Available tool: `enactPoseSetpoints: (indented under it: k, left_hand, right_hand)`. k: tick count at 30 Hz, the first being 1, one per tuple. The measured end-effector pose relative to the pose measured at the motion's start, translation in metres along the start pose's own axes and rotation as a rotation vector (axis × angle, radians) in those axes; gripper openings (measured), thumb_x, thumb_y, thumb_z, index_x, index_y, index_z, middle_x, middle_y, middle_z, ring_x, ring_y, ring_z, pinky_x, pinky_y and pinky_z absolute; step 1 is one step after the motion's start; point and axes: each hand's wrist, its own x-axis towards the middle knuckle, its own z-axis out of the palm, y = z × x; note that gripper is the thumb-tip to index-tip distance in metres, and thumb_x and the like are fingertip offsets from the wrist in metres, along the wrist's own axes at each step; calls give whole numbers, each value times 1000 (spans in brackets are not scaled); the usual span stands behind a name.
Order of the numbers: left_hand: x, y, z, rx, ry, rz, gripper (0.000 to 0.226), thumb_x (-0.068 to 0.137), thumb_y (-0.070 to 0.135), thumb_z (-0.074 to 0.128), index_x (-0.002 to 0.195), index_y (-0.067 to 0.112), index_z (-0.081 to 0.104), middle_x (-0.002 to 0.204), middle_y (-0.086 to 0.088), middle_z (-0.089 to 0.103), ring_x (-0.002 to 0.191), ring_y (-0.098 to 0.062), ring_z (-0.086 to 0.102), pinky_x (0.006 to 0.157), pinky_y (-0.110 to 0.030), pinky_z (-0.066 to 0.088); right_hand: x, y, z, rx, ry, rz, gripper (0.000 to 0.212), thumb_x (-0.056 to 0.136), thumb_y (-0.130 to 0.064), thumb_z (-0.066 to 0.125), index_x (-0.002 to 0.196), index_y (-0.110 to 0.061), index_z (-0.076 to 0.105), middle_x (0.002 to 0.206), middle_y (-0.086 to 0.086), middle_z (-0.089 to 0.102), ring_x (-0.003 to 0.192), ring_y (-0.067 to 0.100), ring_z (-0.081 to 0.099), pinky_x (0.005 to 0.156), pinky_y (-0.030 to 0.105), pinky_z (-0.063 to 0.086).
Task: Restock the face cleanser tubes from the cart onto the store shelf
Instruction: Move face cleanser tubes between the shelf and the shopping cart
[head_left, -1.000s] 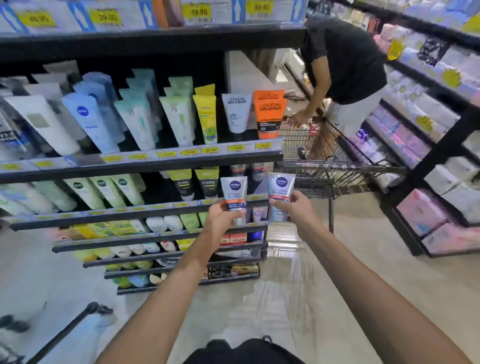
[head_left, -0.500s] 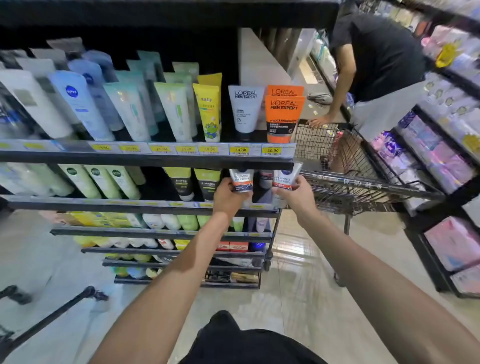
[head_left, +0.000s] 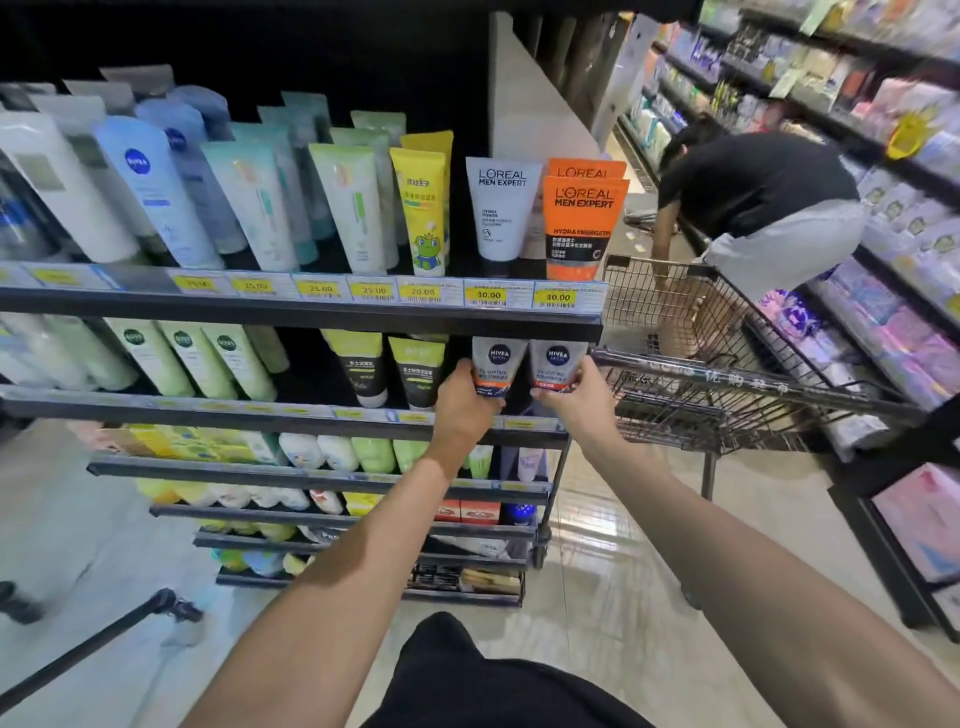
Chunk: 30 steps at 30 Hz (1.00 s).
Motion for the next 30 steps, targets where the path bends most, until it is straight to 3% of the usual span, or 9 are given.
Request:
enactPoseSetpoints:
  k: [4, 10, 22, 30]
  left_hand:
    - [0, -3, 0, 39, 17, -10, 53, 77, 9, 85, 119, 10, 54, 116, -11, 72, 110, -30, 68, 89, -41, 58]
    - [-2, 0, -1, -6, 9, -75, 61, 79, 3, 83, 125, 10, 43, 122, -14, 67, 115, -31, 66, 92, -41, 57]
    - [2, 7, -4, 21, -64, -103, 65, 77, 9, 85, 127, 8, 42, 125, -15, 66, 117, -33, 65, 97, -48, 55]
    - [-1, 8, -4, 45, -59, -108, 63, 79, 11, 85, 127, 6, 43, 124, -16, 66, 116, -34, 65, 95, -45, 55]
  right_hand:
    - [-4, 15, 10, -45, -2, -13, 62, 70, -32, 93, 118, -30, 53, 108, -11, 70, 102, 14, 67, 90, 44, 58]
    - [-4, 13, 10, -16, -14, -13, 58, 76, -21, 90, 120, -26, 53, 111, -7, 69, 106, 16, 66, 90, 38, 56]
    - [-12, 7, 11, -44, 12, -31, 58, 79, -19, 87, 124, -26, 52, 110, -10, 67, 105, 14, 64, 85, 32, 52]
    - [-16, 6, 6, -78, 2, -9, 52, 81, -20, 87, 119, -23, 53, 109, -6, 68, 99, 11, 65, 92, 41, 58]
